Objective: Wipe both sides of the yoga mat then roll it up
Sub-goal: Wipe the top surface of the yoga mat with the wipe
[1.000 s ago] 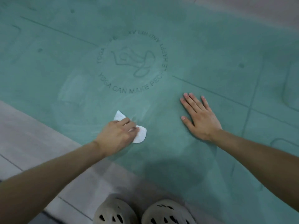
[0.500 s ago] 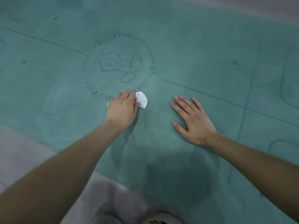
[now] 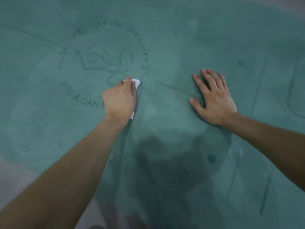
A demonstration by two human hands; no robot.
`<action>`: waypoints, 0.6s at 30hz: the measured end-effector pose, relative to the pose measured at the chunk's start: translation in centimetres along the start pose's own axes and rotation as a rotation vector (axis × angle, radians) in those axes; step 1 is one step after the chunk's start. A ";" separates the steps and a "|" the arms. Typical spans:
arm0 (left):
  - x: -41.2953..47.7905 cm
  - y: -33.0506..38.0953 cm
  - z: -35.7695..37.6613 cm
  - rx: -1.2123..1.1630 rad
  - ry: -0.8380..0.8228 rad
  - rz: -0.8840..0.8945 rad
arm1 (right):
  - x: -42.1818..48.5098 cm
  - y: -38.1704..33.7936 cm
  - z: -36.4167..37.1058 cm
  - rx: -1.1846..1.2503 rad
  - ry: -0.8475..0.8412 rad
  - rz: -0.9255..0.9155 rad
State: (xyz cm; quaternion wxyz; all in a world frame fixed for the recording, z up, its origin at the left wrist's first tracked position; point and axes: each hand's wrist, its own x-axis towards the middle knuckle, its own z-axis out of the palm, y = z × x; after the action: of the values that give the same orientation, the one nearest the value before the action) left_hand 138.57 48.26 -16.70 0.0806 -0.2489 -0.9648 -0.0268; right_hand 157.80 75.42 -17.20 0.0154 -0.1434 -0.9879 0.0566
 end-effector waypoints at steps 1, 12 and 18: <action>0.0 0.6 0.0 -0.019 0.017 -0.020 | 0.1 0.0 -0.1 0.025 0.005 -0.010; -4.1 2.5 -1.8 -0.251 -0.140 0.109 | 0.4 -0.5 -1.6 0.052 -0.103 -0.091; -5.2 3.9 -2.2 -0.281 -0.097 -0.083 | 0.6 -0.4 -1.6 0.058 -0.115 -0.123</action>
State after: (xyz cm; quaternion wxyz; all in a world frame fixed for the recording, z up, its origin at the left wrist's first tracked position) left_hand 145.24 49.03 -15.33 -0.0030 -0.2189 -0.9637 -0.1527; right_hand 157.23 75.40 -15.59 -0.0338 -0.0786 -0.9920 0.0925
